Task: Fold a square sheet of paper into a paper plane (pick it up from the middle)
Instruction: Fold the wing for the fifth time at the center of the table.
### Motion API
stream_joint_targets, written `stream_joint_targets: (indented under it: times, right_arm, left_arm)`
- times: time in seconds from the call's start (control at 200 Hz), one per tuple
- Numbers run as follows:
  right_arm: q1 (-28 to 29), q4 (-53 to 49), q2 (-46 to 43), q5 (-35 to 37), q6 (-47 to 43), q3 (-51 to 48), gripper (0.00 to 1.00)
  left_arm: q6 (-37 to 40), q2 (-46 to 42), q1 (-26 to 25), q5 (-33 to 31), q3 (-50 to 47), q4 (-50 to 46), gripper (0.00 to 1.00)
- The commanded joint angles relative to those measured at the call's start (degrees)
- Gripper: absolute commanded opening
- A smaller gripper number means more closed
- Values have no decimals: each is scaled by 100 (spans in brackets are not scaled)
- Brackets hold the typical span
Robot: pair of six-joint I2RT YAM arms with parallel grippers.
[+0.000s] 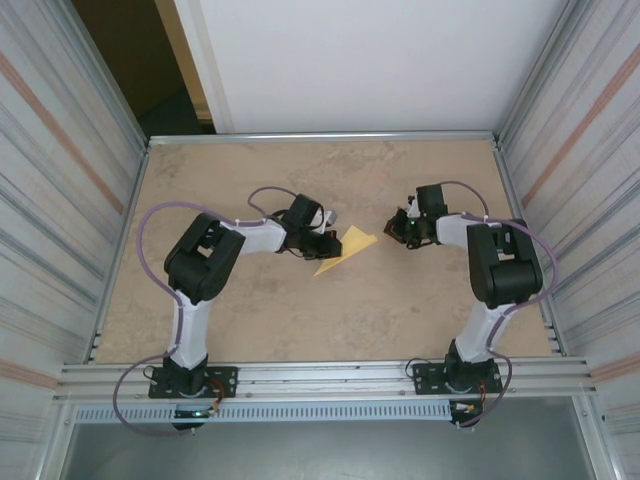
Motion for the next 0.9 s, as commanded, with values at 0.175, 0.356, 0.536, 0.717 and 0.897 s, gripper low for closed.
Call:
stream_joint_targets:
  times: [0.175, 0.356, 0.536, 0.717, 0.897]
  right_arm:
    - [1128, -268, -90, 14, 90, 248, 4]
    - [1311, -87, 414, -152, 295, 386, 2]
    - [1135, -59, 788, -281, 341, 317, 2]
    - [854, -24, 1062, -336, 309, 70, 1]
    - [826, -498, 1281, -373, -21, 384, 1]
  left_arm:
    - [88, 430, -58, -450, -162, -1318, 2]
    - [61, 404, -55, -401, -195, -1268, 2]
    - [60, 403, -53, -366, -193, -1238, 2]
    - [87, 219, -5, -212, -184, -1158, 2]
    - [154, -375, -11, 266, -75, -584, 6]
